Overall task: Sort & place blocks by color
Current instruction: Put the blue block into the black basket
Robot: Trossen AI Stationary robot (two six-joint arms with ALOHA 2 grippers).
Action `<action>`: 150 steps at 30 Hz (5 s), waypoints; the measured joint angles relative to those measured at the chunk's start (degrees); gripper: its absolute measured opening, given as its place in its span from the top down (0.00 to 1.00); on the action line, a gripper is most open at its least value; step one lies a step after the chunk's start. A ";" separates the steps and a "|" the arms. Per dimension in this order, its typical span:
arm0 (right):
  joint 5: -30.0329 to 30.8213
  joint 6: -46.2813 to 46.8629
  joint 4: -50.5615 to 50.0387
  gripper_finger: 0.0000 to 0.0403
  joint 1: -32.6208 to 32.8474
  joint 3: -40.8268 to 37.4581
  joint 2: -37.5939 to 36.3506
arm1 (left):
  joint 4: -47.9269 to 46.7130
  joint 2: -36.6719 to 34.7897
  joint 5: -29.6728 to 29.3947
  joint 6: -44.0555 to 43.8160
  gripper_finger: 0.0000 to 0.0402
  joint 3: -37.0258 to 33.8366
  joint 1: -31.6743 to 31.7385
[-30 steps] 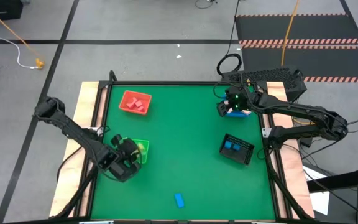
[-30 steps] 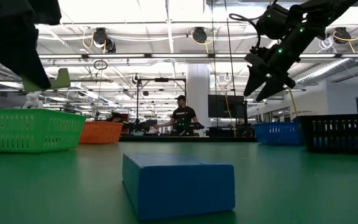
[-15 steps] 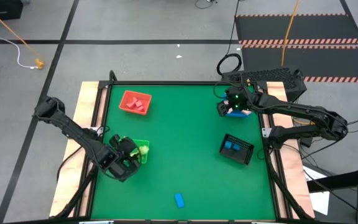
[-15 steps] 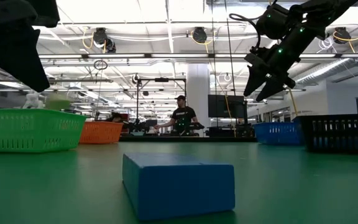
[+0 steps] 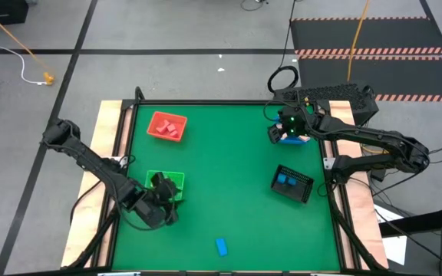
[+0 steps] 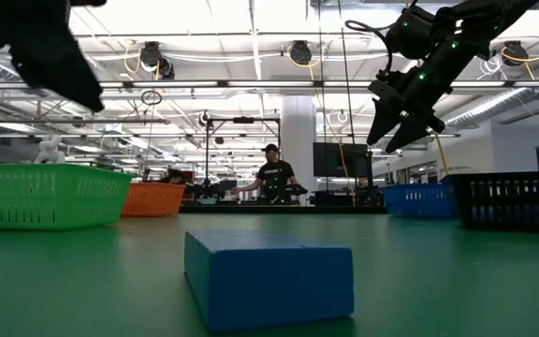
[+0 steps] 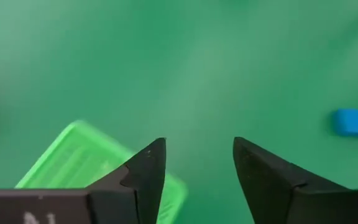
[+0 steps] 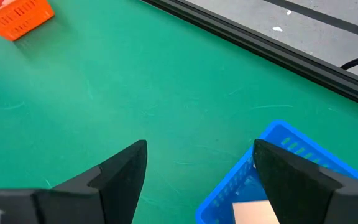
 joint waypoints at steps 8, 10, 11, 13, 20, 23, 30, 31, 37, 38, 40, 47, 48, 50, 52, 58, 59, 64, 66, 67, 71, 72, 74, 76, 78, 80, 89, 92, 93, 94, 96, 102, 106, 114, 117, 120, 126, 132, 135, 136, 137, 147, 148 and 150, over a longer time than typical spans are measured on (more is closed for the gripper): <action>0.00 0.00 -0.01 0.30 -0.01 0.00 0.00 | 14.84 0.00 0.16 19.93 0.63 0.00 -2.88; 0.00 0.00 -0.02 0.30 -0.01 0.00 0.00 | 18.47 0.00 0.17 24.58 0.65 0.00 -3.43; 0.00 0.00 -0.02 0.30 0.01 0.00 0.00 | 20.13 0.00 0.18 26.40 0.65 0.00 -3.66; 0.00 0.02 0.05 0.30 -0.01 0.00 0.00 | 22.61 0.00 0.18 28.50 0.66 0.00 -4.21; -0.11 9.85 7.04 0.30 0.00 0.00 0.00 | 24.21 0.00 1.60 26.29 0.64 0.00 -5.33; -0.13 18.36 11.18 0.30 -0.01 0.00 0.00 | 24.24 0.00 1.65 25.25 0.63 0.00 -5.40; -7.88 25.17 14.18 0.30 0.59 0.00 0.00 | 26.55 5.12 1.91 30.41 0.63 0.02 -4.48; -8.66 24.35 14.10 0.30 1.05 0.00 0.00 | 26.61 6.25 2.43 32.61 0.63 0.00 -4.04; -9.13 19.10 14.77 0.30 2.39 0.00 0.00 | 30.49 10.85 8.80 43.17 0.63 -0.04 0.80; -9.11 19.08 15.01 0.30 2.39 0.00 0.00 | 32.23 11.64 11.09 43.59 0.63 -0.04 1.77; -8.96 19.55 15.11 0.30 2.35 0.00 0.00 | 36.37 13.40 17.02 43.72 0.63 -0.02 3.75; -8.98 19.50 15.37 0.30 2.37 0.00 0.00 | 51.34 21.47 31.55 46.52 0.63 0.00 6.70; -8.98 19.50 15.37 0.30 2.37 0.00 0.00 | 53.28 22.71 32.30 47.51 0.63 0.00 6.68; -8.98 19.50 15.39 0.30 2.37 0.00 0.00 | 55.52 24.89 32.87 50.11 0.63 0.00 6.67; -8.98 19.50 15.39 0.30 2.37 0.00 0.00 | 56.54 26.56 32.92 52.32 0.63 0.03 6.65; -8.99 19.50 15.37 0.30 2.37 0.00 0.00 | 62.15 30.54 33.82 55.03 0.63 0.04 7.40; -8.98 19.50 15.37 0.30 2.37 0.00 0.00 | 63.56 31.10 34.14 54.77 0.63 0.04 7.61; -8.98 19.52 15.37 0.30 2.37 0.00 0.00 | 67.32 33.78 35.12 52.08 0.57 0.09 8.45; -8.98 19.50 15.37 0.30 2.37 0.00 0.00 | 69.11 34.61 35.91 52.01 0.50 0.11 8.39; -8.98 19.52 15.37 0.30 2.37 0.00 0.00 | 69.43 34.67 36.02 52.01 0.46 0.11 8.15; -8.98 19.52 15.37 0.30 2.37 0.00 0.00 | 69.41 34.60 37.57 55.94 0.29 0.13 7.61; -8.98 19.51 15.37 0.30 2.37 0.00 0.00 | 68.88 34.60 37.63 57.83 0.25 0.13 7.48; -8.98 19.52 15.37 0.30 2.37 0.00 0.00 | 68.01 34.60 37.60 61.74 0.19 0.13 7.45; -8.98 19.52 15.37 0.30 2.37 0.00 0.00 | 67.61 34.60 37.65 64.52 0.16 0.13 7.55; -8.98 19.52 15.37 0.30 2.37 0.00 0.00 | 67.59 34.60 37.75 66.56 0.14 0.13 7.83; -8.98 19.52 15.37 0.30 2.37 0.00 0.00 | 67.59 34.60 37.72 67.92 0.14 0.13 8.22; -8.98 19.52 15.28 0.30 2.35 0.00 0.00 | 68.69 40.05 44.35 64.93 0.15 4.08 10.26; -8.98 19.52 15.21 0.30 2.35 0.01 -0.01 | 68.25 41.98 45.20 64.25 0.15 6.03 10.63; -8.98 19.52 15.20 0.30 2.37 0.00 -0.01 | 67.91 42.14 45.20 64.19 0.15 6.19 10.62; -8.98 19.52 15.30 0.30 2.36 0.02 -0.02 | 67.08 42.12 45.30 63.89 0.15 6.27 10.63; -8.98 19.52 15.32 0.30 2.35 0.02 -0.02 | 65.78 42.12 45.32 63.40 0.15 6.79 10.86; -8.97 19.52 15.30 0.30 2.35 0.01 -0.02 | 61.84 41.98 45.03 61.48 0.19 6.98 10.67; -8.98 19.52 15.35 0.30 2.35 0.01 -0.02 | 59.02 41.79 44.43 57.17 0.32 7.16 10.43; -8.98 19.52 15.35 0.30 2.35 0.01 -0.02 | 60.46 41.86 42.39 50.07 0.70 6.95 10.47; -8.96 19.52 15.35 0.30 2.35 0.02 -0.02 | 61.90 41.94 42.37 47.64 0.70 6.89 10.49; -8.97 19.52 15.35 0.30 2.36 0.02 -0.02 | 62.87 42.04 42.17 46.52 0.70 6.85 10.47; -8.98 19.52 15.35 0.30 2.35 0.02 -0.02 | 64.93 42.12 40.71 44.30 0.70 6.78 10.43; -8.98 19.52 15.37 0.30 2.37 0.02 -0.02 | 65.83 39.16 37.48 43.65 0.70 6.71 11.92; -8.96 19.52 15.37 0.30 2.35 0.00 -0.02 | 66.74 36.74 34.10 42.83 0.70 6.79 12.83; -8.97 19.52 15.37 0.30 2.35 0.02 -0.02 | 66.63 35.93 32.67 42.84 0.70 6.78 12.98; -8.98 19.52 15.37 0.30 2.35 0.02 -0.02 | 66.80 35.14 31.32 43.15 0.70 6.78 13.21; -8.96 19.52 15.85 0.30 2.35 0.01 -0.01 | 66.76 30.63 10.13 52.99 0.70 6.80 15.93; -8.96 19.52 16.49 0.30 2.37 0.01 0.00 | 66.83 30.62 7.66 53.33 0.70 6.80 16.37; -9.33 19.53 16.83 0.30 2.36 0.02 -0.02 | 66.81 30.65 2.71 53.93 0.70 6.80 17.24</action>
